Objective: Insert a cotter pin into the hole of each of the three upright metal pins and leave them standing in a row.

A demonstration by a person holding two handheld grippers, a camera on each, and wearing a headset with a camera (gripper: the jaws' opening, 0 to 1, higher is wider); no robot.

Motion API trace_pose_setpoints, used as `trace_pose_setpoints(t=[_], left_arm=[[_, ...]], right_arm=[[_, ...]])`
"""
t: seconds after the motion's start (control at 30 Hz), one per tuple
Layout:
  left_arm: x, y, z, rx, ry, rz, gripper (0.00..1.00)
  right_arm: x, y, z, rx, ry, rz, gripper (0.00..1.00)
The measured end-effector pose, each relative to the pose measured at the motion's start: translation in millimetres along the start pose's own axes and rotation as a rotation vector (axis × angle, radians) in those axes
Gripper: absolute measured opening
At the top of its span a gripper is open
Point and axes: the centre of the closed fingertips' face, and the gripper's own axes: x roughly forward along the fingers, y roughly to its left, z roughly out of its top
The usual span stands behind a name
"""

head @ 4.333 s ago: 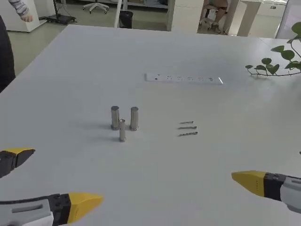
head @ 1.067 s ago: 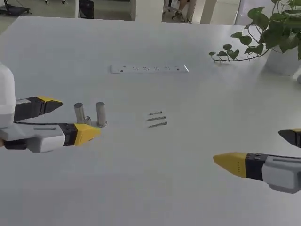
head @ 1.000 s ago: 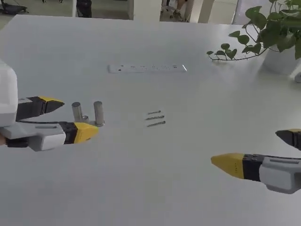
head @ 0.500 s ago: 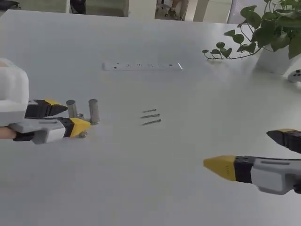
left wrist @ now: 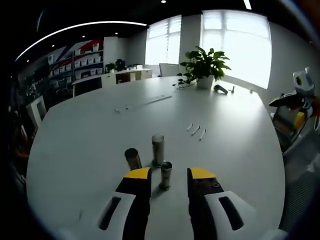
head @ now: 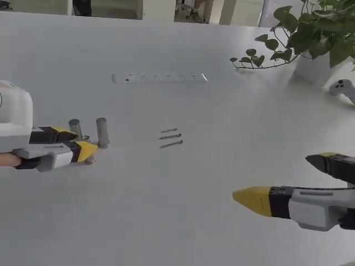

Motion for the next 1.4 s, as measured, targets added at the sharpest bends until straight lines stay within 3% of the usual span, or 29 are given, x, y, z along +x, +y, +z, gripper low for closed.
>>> trace_pose_setpoints(t=[0.43,0.53,0.63,0.8,1.0,1.27,1.4], left_arm=[[15.6,6.2,-15.8,-0.027,0.046,0.007,0.2],[17.2,8.9,-15.5,-0.011,0.044,0.023,0.14],[19.2,9.3,-15.0,-0.005,0.04,0.028,0.15],[22.9,6.0,-13.3,-0.013,0.023,0.007,0.14],[26.9,5.6,-11.0,-0.001,0.001,0.017,0.06],[26.2,6.6,-11.9,0.024,0.011,0.012,0.05],[26.3,5.7,-12.9,0.004,0.011,0.004,0.05]], right_arm=[[-1.4,2.7,-2.1,0.005,0.01,0.012,0.98],[-2.0,3.1,-3.5,0.008,0.015,0.016,0.98],[-2.6,2.6,-5.2,0.01,0.022,0.015,0.98],[-3.1,2.9,-6.4,0.006,0.029,0.016,0.98],[-3.2,3.1,-6.2,0.002,0.035,0.016,0.98],[-0.7,5.4,-5.7,-0.007,0.042,0.025,0.98],[0.5,7.6,-4.4,-0.014,0.041,0.032,0.98]])
